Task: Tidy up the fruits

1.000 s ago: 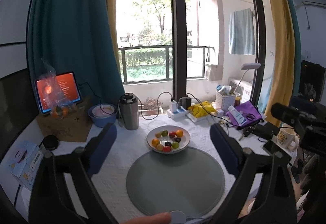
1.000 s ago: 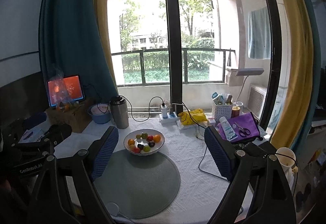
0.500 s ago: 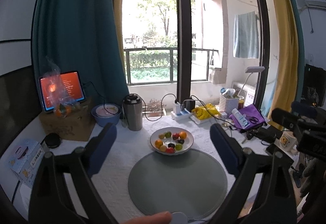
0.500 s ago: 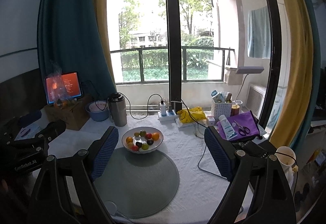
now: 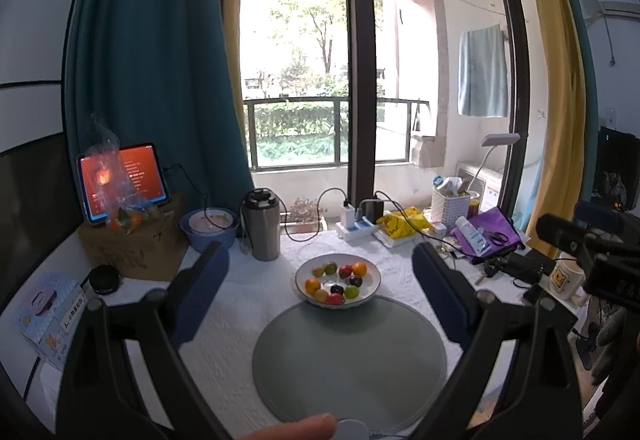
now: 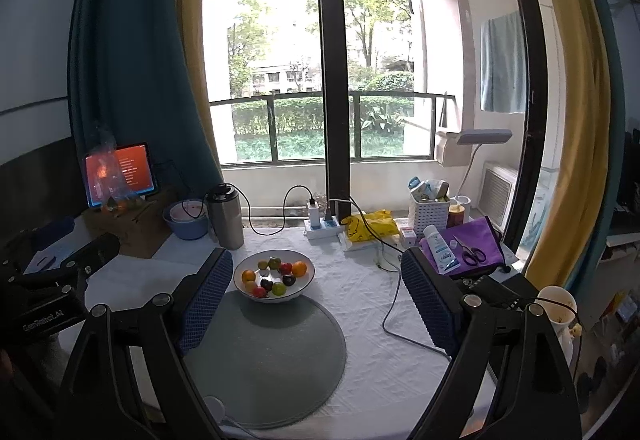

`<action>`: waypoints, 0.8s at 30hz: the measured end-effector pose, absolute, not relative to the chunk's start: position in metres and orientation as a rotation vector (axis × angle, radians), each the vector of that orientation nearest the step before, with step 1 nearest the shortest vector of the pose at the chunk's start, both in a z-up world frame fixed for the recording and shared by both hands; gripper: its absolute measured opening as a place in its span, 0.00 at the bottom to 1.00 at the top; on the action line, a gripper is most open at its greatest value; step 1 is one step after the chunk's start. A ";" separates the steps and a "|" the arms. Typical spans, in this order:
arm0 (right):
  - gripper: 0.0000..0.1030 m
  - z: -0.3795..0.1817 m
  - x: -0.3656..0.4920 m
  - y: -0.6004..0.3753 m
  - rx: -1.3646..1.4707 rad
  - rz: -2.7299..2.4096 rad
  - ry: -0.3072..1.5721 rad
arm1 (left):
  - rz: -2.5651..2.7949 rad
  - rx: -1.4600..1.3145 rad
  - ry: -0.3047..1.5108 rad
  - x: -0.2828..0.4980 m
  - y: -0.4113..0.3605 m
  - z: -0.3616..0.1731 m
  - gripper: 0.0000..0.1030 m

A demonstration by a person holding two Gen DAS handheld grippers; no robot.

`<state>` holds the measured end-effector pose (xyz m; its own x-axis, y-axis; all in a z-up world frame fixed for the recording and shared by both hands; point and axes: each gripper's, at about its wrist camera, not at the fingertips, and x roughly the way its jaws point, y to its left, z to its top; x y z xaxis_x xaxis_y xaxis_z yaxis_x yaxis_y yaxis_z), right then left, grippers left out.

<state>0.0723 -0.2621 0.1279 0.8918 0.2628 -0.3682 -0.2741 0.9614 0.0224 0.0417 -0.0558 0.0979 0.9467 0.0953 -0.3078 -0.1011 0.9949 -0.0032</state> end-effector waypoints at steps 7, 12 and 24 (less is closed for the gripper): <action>0.86 0.129 0.072 -0.263 -0.028 0.272 0.376 | 0.103 -0.007 0.298 0.039 -0.057 0.099 0.91; 0.86 0.129 0.072 -0.263 -0.029 0.273 0.375 | 0.098 -0.009 0.307 0.038 -0.057 0.099 0.91; 0.86 0.122 0.075 -0.263 -0.040 0.276 0.392 | 0.092 -0.019 0.322 0.035 -0.055 0.095 0.91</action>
<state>0.0748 -0.2629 0.1221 0.8873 0.2579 -0.3823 -0.2732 0.9619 0.0147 0.0352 -0.0546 0.0950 0.9446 0.0874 -0.3164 -0.0934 0.9956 -0.0038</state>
